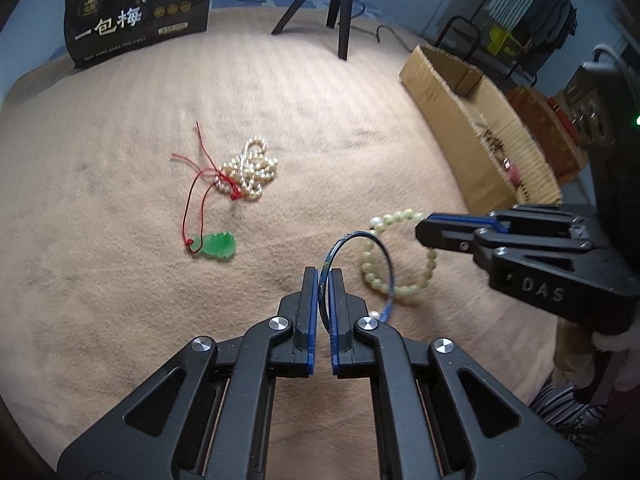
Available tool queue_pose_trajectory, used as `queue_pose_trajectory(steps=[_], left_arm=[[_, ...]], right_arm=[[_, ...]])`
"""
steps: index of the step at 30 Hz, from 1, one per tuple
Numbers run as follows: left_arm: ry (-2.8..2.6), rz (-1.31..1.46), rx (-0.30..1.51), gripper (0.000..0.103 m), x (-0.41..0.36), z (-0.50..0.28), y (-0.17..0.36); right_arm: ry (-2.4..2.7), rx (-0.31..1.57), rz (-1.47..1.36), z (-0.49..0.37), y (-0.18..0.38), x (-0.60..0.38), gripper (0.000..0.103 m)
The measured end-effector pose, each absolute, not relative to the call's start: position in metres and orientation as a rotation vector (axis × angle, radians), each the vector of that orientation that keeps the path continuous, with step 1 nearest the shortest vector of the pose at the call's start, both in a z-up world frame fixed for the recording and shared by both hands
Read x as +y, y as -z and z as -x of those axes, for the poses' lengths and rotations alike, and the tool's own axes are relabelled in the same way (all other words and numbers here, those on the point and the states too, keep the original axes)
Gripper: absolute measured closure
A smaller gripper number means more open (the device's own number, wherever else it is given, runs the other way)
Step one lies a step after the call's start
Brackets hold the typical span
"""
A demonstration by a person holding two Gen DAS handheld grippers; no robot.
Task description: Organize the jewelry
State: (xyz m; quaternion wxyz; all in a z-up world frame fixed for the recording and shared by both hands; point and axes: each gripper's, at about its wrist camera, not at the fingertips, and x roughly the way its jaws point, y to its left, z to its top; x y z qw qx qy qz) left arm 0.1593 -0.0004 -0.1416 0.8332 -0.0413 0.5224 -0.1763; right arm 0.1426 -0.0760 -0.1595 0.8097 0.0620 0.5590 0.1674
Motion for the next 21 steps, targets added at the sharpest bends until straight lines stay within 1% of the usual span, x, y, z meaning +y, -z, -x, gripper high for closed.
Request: queue_pose_trajectory(steps=[8,11,15,17,18,19,21], left_arm=[[0.406,0.135,1.067,0.101,0.000,-0.159,0.122],[0.402,0.112,1.061,0.101,-0.004,-0.162,0.124],[0.373,0.099,1.099,0.101,-0.005,-0.167,0.136],[0.372,0.113,1.154,0.086,-0.004,-0.172,0.146],[0.357,0.112,1.183,0.063,-0.004,-0.175,0.152],[0.328,0.106,1.193,0.047,-0.004,-0.175,0.155],[0.338,0.101,1.178,0.044,-0.007,-0.174,0.156]], right_arm=[[-0.356,1.157,-0.139,-0.144,0.145,-0.078,0.097],[-0.357,1.149,-0.144,-0.143,0.140,-0.080,0.097],[-0.351,1.152,-0.141,-0.143,0.142,-0.079,0.097],[-0.352,1.154,-0.137,-0.142,0.142,-0.079,0.097],[-0.353,1.155,-0.137,-0.142,0.143,-0.078,0.097],[-0.354,1.155,-0.135,-0.142,0.142,-0.078,0.097],[-0.348,1.152,-0.140,-0.142,0.142,-0.081,0.097]])
